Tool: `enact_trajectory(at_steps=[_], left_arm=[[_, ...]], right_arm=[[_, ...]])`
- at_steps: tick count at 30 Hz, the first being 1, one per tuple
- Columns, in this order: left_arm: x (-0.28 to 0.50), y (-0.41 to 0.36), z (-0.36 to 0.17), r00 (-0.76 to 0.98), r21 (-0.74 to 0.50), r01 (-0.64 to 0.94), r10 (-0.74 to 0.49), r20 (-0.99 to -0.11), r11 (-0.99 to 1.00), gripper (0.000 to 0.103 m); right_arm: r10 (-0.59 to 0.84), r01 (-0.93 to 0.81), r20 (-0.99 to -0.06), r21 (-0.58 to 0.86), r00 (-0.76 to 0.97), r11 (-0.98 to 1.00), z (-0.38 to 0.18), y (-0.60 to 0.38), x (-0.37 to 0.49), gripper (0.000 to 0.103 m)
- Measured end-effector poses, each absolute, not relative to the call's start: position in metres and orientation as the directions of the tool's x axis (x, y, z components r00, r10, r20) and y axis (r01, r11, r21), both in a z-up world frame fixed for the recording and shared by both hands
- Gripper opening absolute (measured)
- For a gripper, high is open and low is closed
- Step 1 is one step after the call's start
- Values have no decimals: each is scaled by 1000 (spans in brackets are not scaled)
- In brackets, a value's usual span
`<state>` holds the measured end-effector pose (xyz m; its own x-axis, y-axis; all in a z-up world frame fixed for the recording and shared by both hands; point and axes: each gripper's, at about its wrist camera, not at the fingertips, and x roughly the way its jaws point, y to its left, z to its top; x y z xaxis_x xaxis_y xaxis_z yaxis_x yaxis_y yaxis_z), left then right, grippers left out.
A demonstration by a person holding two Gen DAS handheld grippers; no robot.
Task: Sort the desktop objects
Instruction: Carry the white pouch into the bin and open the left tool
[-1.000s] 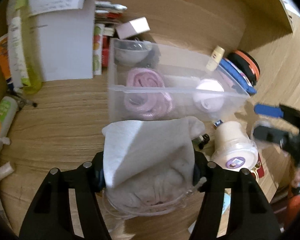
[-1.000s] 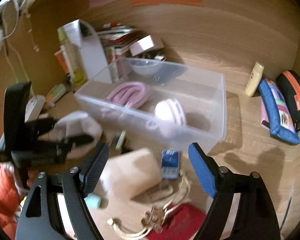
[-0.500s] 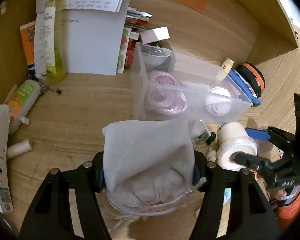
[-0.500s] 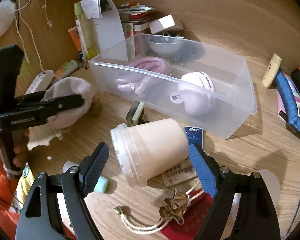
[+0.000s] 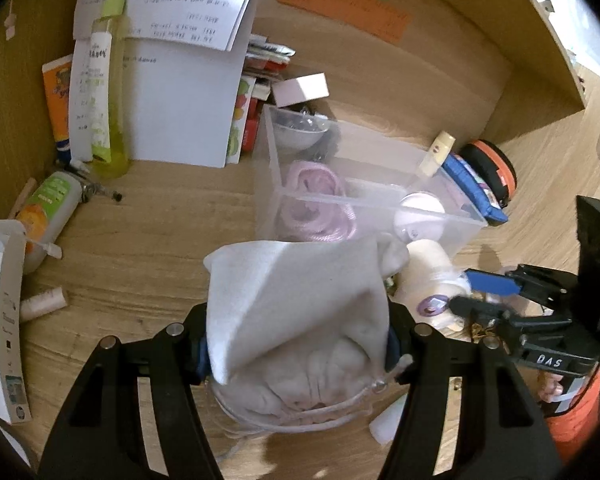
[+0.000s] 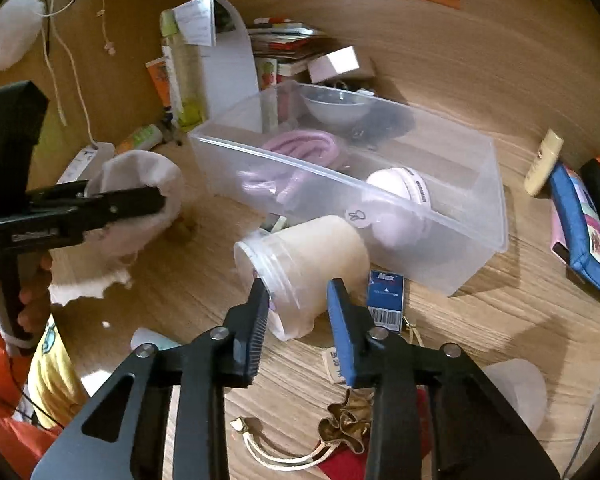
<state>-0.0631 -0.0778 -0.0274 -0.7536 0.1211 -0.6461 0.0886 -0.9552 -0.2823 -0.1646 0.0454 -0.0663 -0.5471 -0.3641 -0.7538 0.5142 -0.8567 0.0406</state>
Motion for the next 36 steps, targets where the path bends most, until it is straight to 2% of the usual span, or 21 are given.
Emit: enact_trajectory(at_steps=[1, 3, 11, 15, 19, 28, 36], left_arm=[[-62, -78, -26, -756, -281, 86, 121, -643, -956, 63], [-61, -77, -23, -758, -278, 81, 122, -641, -957, 63], [-63, -80, -18, -764, -326, 58, 168, -623, -944, 63], [-69, -80, -17, -763, -338, 55, 179, -621, -939, 63], [-73, -80, -12, -772, -337, 47, 181, -610, -940, 63], [-83, -76, 8, -793, -329, 16, 189, -580, -944, 63], [-97, -74, 26, -808, -335, -16, 210, -551, -942, 63]], right_arm=[[-364, 513, -753, 41, -548, -858, -66, 46, -165, 60], [-362, 504, -729, 27, -581, -863, -64, 48, -164, 72], [-352, 509, -758, 31, -549, -860, -70, 48, -188, 72], [-407, 548, -772, 92, -488, -832, -79, 43, -206, 73], [-421, 581, -782, 94, -459, -808, -88, 31, -217, 76], [-438, 586, -759, 92, -482, -805, -89, 31, -207, 68], [-505, 576, -700, 162, -505, -801, -57, 48, -195, 68]])
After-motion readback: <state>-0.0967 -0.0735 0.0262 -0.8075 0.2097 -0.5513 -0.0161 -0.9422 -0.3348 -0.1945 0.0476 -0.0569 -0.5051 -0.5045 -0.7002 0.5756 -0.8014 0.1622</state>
